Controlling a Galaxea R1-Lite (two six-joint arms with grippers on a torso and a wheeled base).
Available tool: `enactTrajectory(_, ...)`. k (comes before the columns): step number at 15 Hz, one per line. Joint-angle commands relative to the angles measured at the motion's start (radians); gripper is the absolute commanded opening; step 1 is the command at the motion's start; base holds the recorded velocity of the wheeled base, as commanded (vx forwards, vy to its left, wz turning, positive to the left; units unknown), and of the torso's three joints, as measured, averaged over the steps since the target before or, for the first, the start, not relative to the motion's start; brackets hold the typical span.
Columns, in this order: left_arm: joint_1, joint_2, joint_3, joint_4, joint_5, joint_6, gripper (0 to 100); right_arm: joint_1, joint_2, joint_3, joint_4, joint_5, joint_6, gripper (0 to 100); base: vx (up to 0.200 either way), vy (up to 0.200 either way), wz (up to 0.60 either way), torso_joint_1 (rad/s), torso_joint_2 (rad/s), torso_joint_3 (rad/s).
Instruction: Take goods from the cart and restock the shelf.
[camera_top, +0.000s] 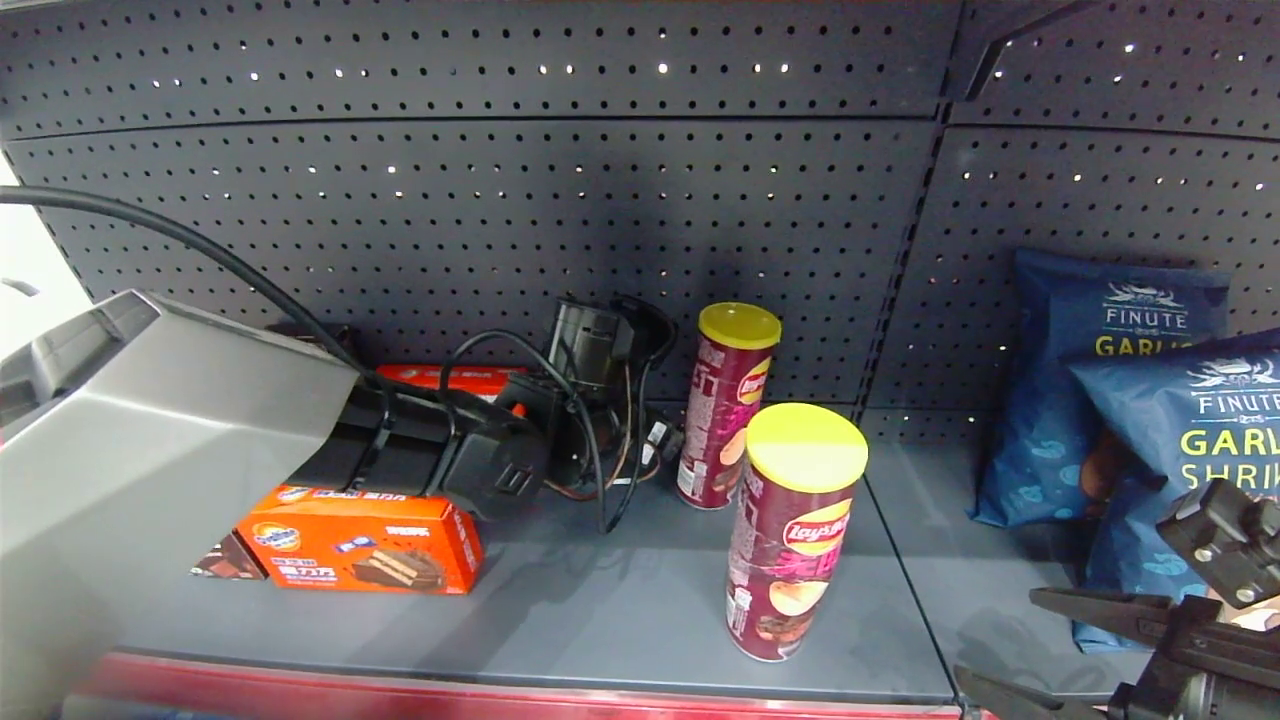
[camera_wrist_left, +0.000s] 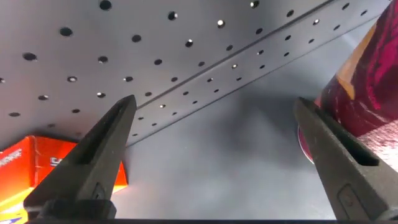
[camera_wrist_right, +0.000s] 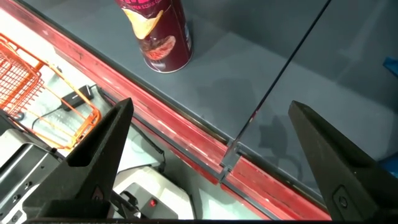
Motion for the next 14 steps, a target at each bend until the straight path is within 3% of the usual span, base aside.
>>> enactTrajectory(1, 0.010, -0.003, 0.003, 0.001, 0.002, 0.000, 100, 0.000, -0.002, -0.002, 0.000, -0.001, 0.000, 100, 0.000, 0.000, 0.00, 0.000, 0.00, 0.000)
enactTrajectory(7, 0.038, -0.040, 0.066, 0.002, 0.036, 0.013, 100, 0.000, -0.002, -0.003, 0.000, -0.001, -0.001, 100, 0.000, 0.000, 0.00, 0.000, 0.00, 0.000)
enactTrajectory(14, -0.033, -0.060, 0.074, 0.004, 0.031, 0.008, 100, 0.000, -0.002, -0.003, 0.000, 0.000, -0.001, 100, 0.000, 0.000, 0.00, 0.000, 0.00, 0.000)
